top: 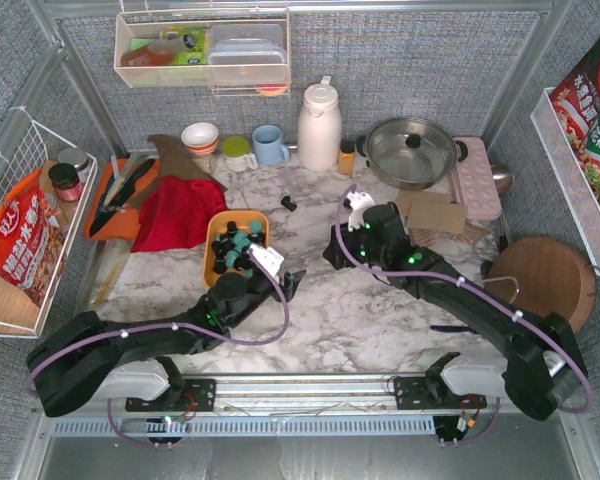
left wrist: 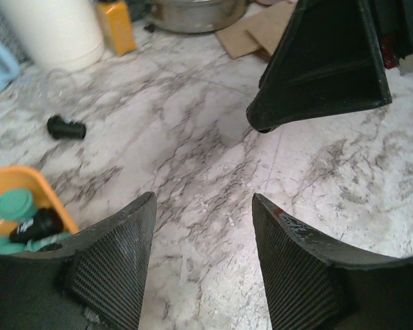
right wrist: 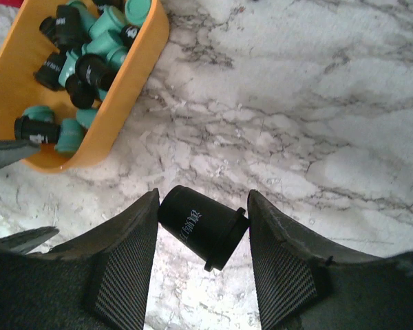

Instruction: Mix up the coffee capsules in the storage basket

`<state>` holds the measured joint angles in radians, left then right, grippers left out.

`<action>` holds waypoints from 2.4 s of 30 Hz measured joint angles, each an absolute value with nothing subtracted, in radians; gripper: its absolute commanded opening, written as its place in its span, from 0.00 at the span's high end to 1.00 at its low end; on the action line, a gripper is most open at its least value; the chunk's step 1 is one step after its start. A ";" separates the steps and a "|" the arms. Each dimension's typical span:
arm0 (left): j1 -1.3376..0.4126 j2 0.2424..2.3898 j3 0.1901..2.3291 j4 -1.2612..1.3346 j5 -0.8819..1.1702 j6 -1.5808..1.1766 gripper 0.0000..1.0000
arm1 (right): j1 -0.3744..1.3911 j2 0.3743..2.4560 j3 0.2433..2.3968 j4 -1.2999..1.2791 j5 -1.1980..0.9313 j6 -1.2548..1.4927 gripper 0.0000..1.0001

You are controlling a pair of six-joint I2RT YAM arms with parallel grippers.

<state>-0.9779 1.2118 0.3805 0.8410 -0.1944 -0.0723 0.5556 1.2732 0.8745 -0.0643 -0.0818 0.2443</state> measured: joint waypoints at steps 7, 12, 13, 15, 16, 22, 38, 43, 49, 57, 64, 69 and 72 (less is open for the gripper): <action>-1.008 1.340 0.366 1.090 -0.102 0.087 0.31 | 0.556 1.137 0.739 0.051 -0.147 0.255 0.61; -1.024 1.425 0.356 1.253 -0.042 0.175 0.30 | 0.556 1.118 0.719 0.121 -0.206 0.289 0.61; -1.026 1.443 0.352 1.287 -0.030 0.192 0.30 | 0.556 1.118 0.719 0.135 -0.219 0.297 0.61; -1.028 1.479 0.344 1.352 -0.007 0.218 0.30 | 0.556 1.116 0.717 0.155 -0.247 0.311 0.61; -1.029 1.496 0.342 1.379 0.001 0.230 0.29 | 0.556 1.116 0.717 0.165 -0.260 0.317 0.61; -1.032 1.558 0.342 1.510 0.024 0.264 0.28 | 0.556 1.120 0.717 0.201 -0.341 0.332 0.61; -1.032 1.539 0.315 1.578 0.044 0.305 0.31 | 0.556 1.164 0.721 0.254 -0.500 0.353 0.61; -1.032 1.539 0.314 1.580 0.056 0.305 0.43 | 0.556 1.172 0.727 0.263 -0.540 0.353 0.60; -1.032 1.539 0.311 1.579 0.062 0.290 0.62 | 0.555 1.176 0.727 0.266 -0.562 0.337 0.57; -1.032 1.539 0.304 1.579 0.052 0.289 0.70 | 0.554 1.192 0.734 0.269 -0.573 0.319 0.43; -1.034 1.535 0.297 1.583 0.028 0.312 0.72 | 0.555 1.182 0.736 0.247 -0.540 0.330 0.29; -1.034 1.533 0.288 1.584 0.017 0.313 0.73 | 0.549 1.135 0.719 0.244 -0.480 0.326 0.24; -1.034 1.531 0.285 1.584 0.000 0.313 0.73 | 0.544 1.101 0.701 0.242 -0.439 0.324 0.21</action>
<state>-1.0344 1.5314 0.2848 1.5841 -0.0002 0.3126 0.5438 1.1011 0.7013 0.2417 -0.4389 0.3237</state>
